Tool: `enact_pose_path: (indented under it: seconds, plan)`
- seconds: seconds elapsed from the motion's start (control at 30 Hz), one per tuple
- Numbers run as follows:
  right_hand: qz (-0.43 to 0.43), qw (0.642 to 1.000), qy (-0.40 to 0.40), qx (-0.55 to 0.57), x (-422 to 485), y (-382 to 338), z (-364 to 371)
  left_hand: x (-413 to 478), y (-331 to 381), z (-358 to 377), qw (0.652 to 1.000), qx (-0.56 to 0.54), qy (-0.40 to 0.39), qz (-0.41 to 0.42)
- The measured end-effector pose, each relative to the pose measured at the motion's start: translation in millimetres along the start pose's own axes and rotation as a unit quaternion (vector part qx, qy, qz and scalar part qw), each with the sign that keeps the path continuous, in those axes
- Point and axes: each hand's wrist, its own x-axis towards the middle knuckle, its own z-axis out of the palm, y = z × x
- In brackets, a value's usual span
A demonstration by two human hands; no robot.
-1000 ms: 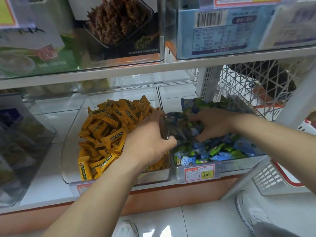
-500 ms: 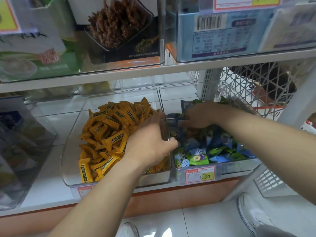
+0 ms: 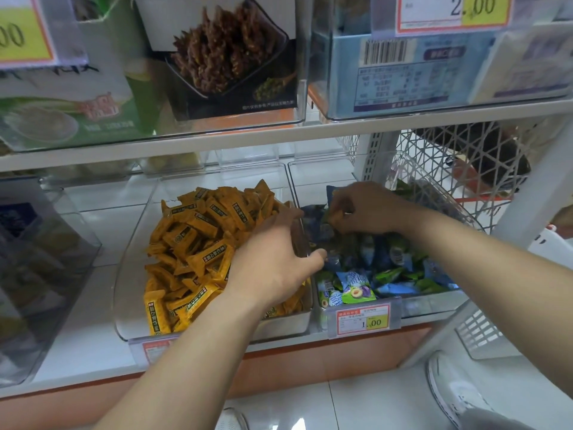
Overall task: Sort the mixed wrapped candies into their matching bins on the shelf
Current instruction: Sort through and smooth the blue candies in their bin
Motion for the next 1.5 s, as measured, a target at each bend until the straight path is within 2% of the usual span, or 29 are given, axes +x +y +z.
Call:
enact_pose_path:
  seconds: [0.07, 0.13, 0.23, 0.3, 0.33, 0.4, 0.43, 0.5, 0.57, 0.67, 0.8, 0.93, 1.07, 1.2, 1.5]
  plan:
    - [0.001, 0.977, 0.079, 0.196, -13, -8, -14, 1, 1, -1, 0.999, 0.008, 0.050, 0.015]
    - [-0.027, 0.927, 0.087, 0.365, -23, -19, -19, 2, 6, -4, 0.995, -0.012, 0.099, 0.030]
    - [-0.071, 0.859, 0.042, 0.505, -26, -33, -18, 2, 12, -11, 0.987, -0.092, 0.124, 0.038]
    - [-0.046, 0.847, 0.043, 0.528, -16, -31, -16, 3, 7, -16, 0.988, -0.060, 0.145, 0.009]
    - [-0.018, 0.860, 0.068, 0.505, -8, -27, -14, 3, 1, -19, 0.988, -0.016, 0.154, -0.015]
    - [0.031, 0.920, 0.121, 0.371, 11, -12, -7, 2, -11, -28, 0.980, 0.072, 0.179, -0.042]
    - [0.039, 0.952, 0.116, 0.280, 20, -6, -3, 2, -16, -31, 0.976, 0.096, 0.194, -0.039]
    - [0.037, 0.993, 0.033, 0.103, 38, 5, 9, 2, -17, -35, 0.972, 0.104, 0.208, -0.020]
    - [0.042, 0.997, -0.053, -0.037, 51, 13, 22, 1, -9, -31, 0.982, 0.090, 0.168, 0.004]
    - [0.055, 0.988, -0.072, -0.123, 60, 17, 28, -3, 0, -20, 0.991, 0.092, 0.093, 0.028]
    - [0.053, 0.982, -0.098, -0.154, 66, 20, 28, -1, -5, -19, 0.992, 0.114, 0.054, 0.025]
    - [0.070, 0.985, -0.116, -0.109, 67, 25, 30, -2, -9, -21, 0.993, 0.108, 0.028, 0.024]
    - [0.080, 0.987, -0.121, -0.072, 65, 31, 31, -4, -10, -22, 0.995, 0.096, 0.024, 0.027]
    - [0.091, 0.981, -0.162, -0.050, 64, 33, 31, -5, -9, -22, 0.996, 0.088, 0.023, 0.026]
    - [0.083, 0.974, -0.199, -0.067, 58, 27, 29, -5, -9, -22, 0.997, 0.076, 0.019, 0.022]
